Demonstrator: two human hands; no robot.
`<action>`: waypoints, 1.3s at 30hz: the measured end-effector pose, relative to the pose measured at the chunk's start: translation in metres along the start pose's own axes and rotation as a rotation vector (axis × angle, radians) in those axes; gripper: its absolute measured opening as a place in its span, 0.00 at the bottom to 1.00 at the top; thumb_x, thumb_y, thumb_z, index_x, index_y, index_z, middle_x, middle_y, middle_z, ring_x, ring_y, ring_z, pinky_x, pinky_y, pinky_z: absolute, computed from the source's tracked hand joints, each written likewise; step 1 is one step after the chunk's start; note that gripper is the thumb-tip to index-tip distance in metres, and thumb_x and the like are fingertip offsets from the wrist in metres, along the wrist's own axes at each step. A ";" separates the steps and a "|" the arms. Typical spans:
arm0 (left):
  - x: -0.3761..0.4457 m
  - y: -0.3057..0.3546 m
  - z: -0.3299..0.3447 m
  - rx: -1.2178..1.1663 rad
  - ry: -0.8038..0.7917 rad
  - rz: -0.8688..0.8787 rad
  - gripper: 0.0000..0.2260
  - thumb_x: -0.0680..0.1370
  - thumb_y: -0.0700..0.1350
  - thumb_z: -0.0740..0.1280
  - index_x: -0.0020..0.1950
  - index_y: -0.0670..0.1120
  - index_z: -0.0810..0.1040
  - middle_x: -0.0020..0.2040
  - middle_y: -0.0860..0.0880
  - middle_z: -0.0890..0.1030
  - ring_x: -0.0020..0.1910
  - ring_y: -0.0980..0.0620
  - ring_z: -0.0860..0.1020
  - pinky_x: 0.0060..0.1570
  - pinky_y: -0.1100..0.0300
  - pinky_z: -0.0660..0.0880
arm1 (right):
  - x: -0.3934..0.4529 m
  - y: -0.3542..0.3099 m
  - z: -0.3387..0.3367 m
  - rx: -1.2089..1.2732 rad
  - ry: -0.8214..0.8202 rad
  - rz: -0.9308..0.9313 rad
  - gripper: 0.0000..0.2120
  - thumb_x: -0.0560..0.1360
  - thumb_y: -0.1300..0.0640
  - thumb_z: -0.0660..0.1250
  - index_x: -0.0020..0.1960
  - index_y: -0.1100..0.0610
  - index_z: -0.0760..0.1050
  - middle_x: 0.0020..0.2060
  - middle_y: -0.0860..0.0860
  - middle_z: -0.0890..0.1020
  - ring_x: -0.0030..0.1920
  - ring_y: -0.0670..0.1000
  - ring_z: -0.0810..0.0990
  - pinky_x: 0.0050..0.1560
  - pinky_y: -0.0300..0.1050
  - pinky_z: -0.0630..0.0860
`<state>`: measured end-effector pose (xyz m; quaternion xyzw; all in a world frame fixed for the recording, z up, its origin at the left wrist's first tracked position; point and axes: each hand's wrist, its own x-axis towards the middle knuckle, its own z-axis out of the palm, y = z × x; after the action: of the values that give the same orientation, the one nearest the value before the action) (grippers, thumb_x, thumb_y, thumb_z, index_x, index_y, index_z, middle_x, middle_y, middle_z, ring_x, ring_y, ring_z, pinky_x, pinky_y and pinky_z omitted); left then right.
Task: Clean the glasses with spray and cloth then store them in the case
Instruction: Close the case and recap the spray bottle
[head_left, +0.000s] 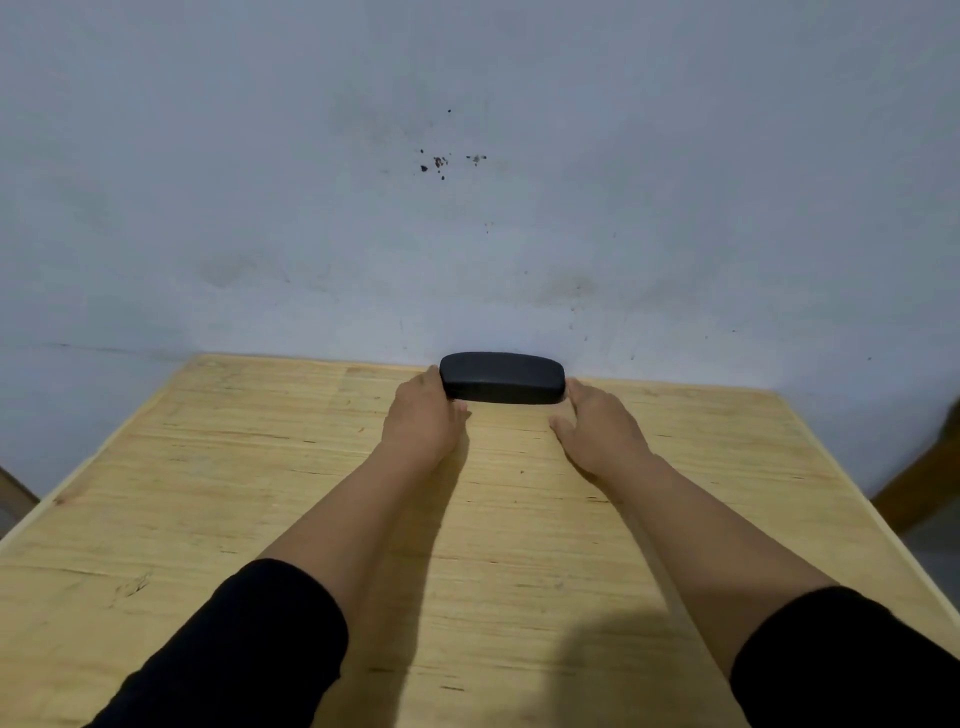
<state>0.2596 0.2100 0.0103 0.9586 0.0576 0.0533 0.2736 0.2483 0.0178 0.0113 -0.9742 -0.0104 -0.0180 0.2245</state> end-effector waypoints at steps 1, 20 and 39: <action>-0.006 0.001 -0.002 0.071 0.003 0.023 0.15 0.76 0.50 0.63 0.59 0.44 0.70 0.52 0.46 0.77 0.45 0.51 0.73 0.43 0.57 0.72 | -0.006 -0.001 -0.002 -0.036 0.001 0.002 0.27 0.78 0.50 0.60 0.74 0.56 0.58 0.68 0.55 0.71 0.67 0.55 0.68 0.64 0.50 0.69; -0.125 0.073 -0.062 0.346 0.271 0.452 0.20 0.81 0.52 0.52 0.63 0.38 0.68 0.57 0.42 0.76 0.58 0.44 0.71 0.59 0.54 0.68 | -0.136 0.000 -0.083 -0.347 0.252 -0.108 0.22 0.79 0.49 0.55 0.69 0.60 0.66 0.66 0.55 0.72 0.68 0.53 0.66 0.63 0.45 0.67; -0.261 0.167 0.010 0.052 0.168 0.709 0.20 0.80 0.51 0.56 0.65 0.37 0.69 0.60 0.39 0.75 0.63 0.42 0.69 0.60 0.53 0.66 | -0.300 0.088 -0.160 -0.239 0.575 0.001 0.23 0.78 0.51 0.59 0.70 0.60 0.66 0.68 0.56 0.72 0.69 0.53 0.67 0.66 0.46 0.65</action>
<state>0.0166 0.0275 0.0718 0.9180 -0.2547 0.2219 0.2078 -0.0534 -0.1352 0.1047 -0.9488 0.0563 -0.2936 0.1024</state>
